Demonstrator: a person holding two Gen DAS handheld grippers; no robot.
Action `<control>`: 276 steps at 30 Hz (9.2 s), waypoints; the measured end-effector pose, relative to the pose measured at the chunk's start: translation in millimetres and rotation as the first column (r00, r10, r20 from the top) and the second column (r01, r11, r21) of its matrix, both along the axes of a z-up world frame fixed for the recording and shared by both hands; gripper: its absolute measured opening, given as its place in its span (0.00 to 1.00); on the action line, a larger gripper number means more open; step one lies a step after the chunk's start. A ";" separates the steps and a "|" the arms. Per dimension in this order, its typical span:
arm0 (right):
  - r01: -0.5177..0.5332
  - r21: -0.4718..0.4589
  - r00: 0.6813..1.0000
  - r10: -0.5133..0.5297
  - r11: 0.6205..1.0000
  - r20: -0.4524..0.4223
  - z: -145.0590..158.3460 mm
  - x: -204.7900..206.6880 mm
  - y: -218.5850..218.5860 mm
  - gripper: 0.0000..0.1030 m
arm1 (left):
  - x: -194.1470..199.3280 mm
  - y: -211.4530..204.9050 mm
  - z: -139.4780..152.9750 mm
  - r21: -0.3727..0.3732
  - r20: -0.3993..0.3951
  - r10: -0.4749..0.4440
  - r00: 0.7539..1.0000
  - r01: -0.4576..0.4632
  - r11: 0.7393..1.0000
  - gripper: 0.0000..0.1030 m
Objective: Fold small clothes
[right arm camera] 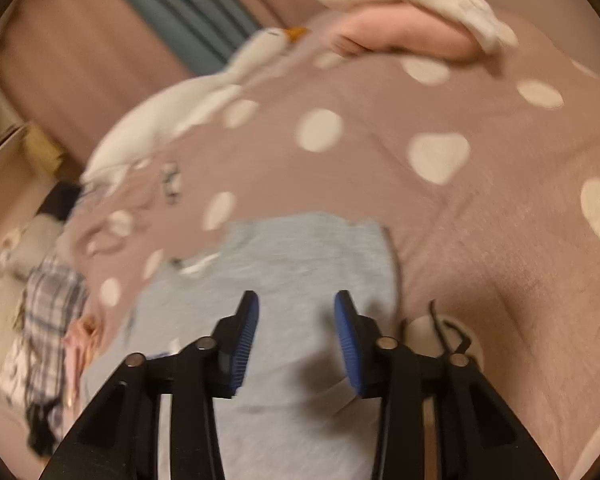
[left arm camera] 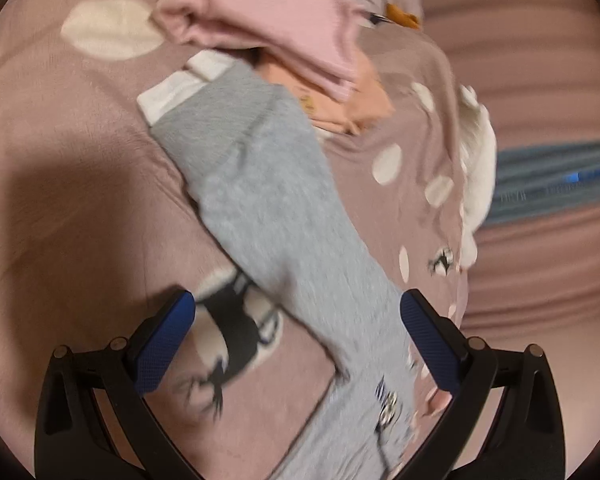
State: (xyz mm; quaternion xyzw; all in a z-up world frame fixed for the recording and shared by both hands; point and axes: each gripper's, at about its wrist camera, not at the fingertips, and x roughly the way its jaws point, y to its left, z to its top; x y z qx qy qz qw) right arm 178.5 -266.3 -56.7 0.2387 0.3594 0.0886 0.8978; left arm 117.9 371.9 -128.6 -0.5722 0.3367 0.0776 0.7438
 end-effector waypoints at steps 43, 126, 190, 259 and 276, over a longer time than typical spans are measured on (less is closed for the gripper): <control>-0.108 -0.075 0.994 0.107 0.991 -0.010 -18.2 -109.8 18.6 0.43 | 77.8 -334.1 113.8 0.739 -0.150 -0.622 0.769 0.505 0.446 0.25; -0.335 -0.243 0.941 0.335 0.910 -0.043 -8.8 -10.5 154.2 0.37 | 65.7 -179.7 67.8 0.378 0.032 -0.603 0.797 0.549 0.746 0.79; -0.278 0.299 0.900 0.356 0.913 -0.253 -83.2 -169.8 6.0 0.59 | -107.1 -182.5 -0.7 0.093 0.043 -0.683 0.729 0.677 0.730 0.86; -0.264 0.381 0.964 0.237 0.886 0.116 20.4 -15.0 -6.3 0.28 | 124.5 -179.3 98.0 0.025 0.282 -0.542 0.792 0.558 0.829 0.19; 0.056 0.444 0.986 0.020 0.894 -0.164 -33.2 77.3 -36.7 0.59 | 212.2 -156.2 40.0 -0.001 0.023 -0.423 0.906 0.423 0.906 0.68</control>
